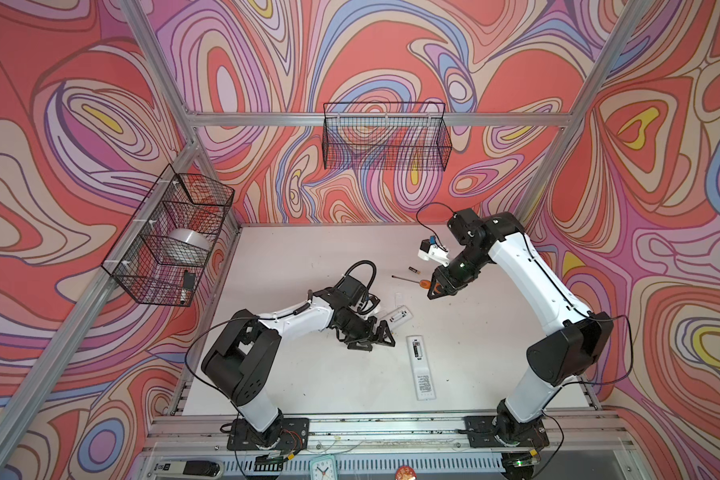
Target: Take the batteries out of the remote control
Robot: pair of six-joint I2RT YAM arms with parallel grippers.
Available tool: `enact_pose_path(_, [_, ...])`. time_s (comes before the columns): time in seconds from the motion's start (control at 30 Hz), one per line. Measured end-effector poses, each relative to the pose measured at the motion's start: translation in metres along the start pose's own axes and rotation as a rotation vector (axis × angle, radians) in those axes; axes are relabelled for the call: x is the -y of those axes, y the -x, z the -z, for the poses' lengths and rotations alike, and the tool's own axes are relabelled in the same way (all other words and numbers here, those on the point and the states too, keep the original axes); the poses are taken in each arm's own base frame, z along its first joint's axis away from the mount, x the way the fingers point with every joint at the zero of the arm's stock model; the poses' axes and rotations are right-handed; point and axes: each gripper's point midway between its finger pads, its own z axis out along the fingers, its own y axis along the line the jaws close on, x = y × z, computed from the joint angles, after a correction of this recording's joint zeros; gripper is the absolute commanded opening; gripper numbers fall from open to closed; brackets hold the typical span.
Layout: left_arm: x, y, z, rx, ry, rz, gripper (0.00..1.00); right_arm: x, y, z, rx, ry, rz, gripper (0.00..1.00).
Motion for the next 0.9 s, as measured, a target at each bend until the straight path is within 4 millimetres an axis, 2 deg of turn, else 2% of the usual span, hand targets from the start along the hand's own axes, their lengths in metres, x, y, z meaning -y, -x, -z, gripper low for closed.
enact_pose_path(0.2, [0.000,0.001,0.007,0.011,-0.002,-0.023,0.91,0.005,-0.081,-0.041,-0.234,0.025,0.044,0.00])
enact_pose_path(0.27, [0.002,0.001,0.007,0.004,-0.006,-0.028,0.91,0.003,-0.104,-0.047,-0.286,0.032,0.069,0.00])
enact_pose_path(0.37, [0.002,0.003,0.004,-0.006,-0.014,-0.028,0.91,-0.001,-0.127,-0.049,-0.323,0.041,0.116,0.00])
enact_pose_path(0.43, [0.001,0.003,0.001,-0.015,-0.018,-0.024,0.91,-0.003,-0.134,-0.049,-0.335,0.048,0.139,0.00])
enact_pose_path(0.6, [-0.005,0.005,-0.007,-0.032,-0.020,-0.006,0.90,-0.002,-0.136,-0.054,-0.351,0.063,0.164,0.00])
enact_pose_path(0.8, [-0.004,0.007,-0.011,-0.029,-0.025,-0.011,0.89,0.002,-0.158,-0.071,-0.453,0.107,0.127,0.00])
enact_pose_path(0.9, [-0.002,0.008,-0.011,-0.025,-0.031,-0.013,0.89,0.005,-0.158,-0.075,-0.469,0.112,0.114,0.00])
